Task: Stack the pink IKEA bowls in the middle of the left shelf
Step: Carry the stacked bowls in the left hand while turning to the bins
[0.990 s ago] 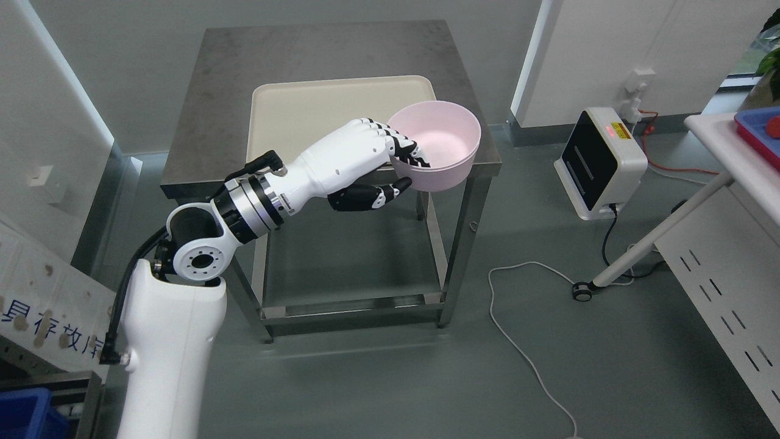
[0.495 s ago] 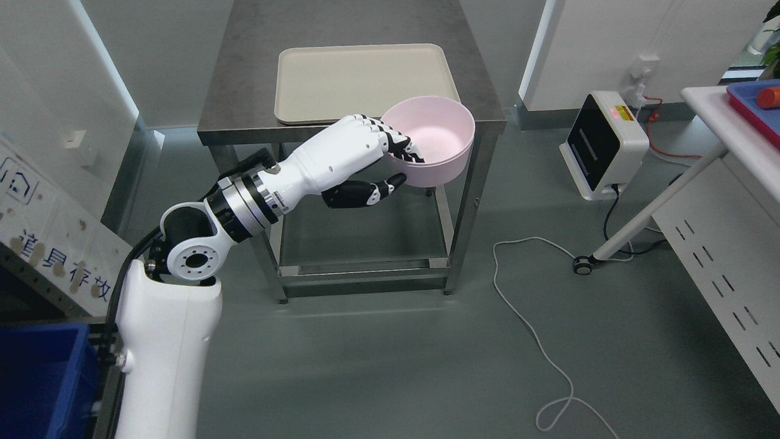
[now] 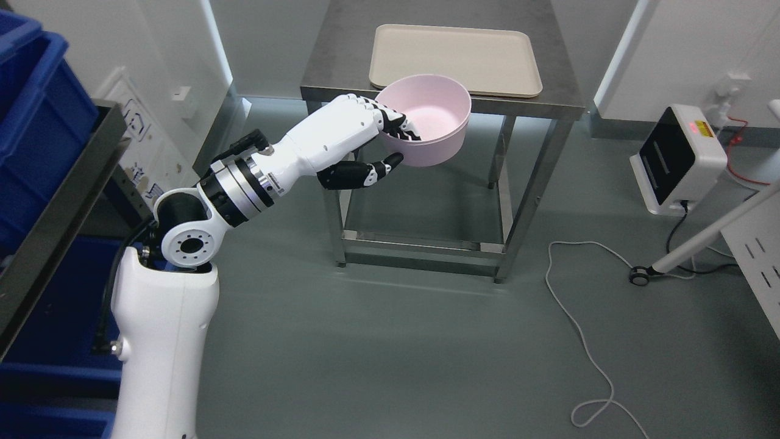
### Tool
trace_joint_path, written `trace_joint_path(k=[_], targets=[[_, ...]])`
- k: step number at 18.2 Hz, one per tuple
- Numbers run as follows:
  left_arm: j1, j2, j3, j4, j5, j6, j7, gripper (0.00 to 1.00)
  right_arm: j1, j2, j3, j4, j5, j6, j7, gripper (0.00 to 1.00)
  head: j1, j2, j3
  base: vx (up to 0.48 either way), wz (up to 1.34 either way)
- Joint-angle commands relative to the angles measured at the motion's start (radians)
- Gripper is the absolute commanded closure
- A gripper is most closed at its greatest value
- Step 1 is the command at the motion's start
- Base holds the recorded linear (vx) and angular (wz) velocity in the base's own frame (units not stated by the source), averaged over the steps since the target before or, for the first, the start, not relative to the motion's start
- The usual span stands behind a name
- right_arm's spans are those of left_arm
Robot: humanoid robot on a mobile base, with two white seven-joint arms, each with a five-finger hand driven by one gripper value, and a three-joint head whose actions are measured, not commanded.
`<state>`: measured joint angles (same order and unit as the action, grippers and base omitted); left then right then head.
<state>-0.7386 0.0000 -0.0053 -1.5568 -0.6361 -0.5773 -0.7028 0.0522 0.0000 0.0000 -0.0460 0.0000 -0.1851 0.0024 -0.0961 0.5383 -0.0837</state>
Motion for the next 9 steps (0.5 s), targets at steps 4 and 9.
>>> trace_joint_path(k=[4, 9], targets=[[-0.165, 0.017, 0.033, -0.002, -0.002, 0.134, -0.007, 0.94, 0.0, -0.017, -0.009, 0.0, 0.008, -0.001, 0.001, 0.0, 0.0, 0.0, 0.0, -0.201, 0.49], [-0.232, 0.017, 0.025, -0.002, -0.017, 0.256, -0.083, 0.94, 0.0, -0.017, -0.011, 0.0, 0.008, -0.001, 0.001, 0.0, 0.0, 0.0, 0.0, -0.17, 0.67]])
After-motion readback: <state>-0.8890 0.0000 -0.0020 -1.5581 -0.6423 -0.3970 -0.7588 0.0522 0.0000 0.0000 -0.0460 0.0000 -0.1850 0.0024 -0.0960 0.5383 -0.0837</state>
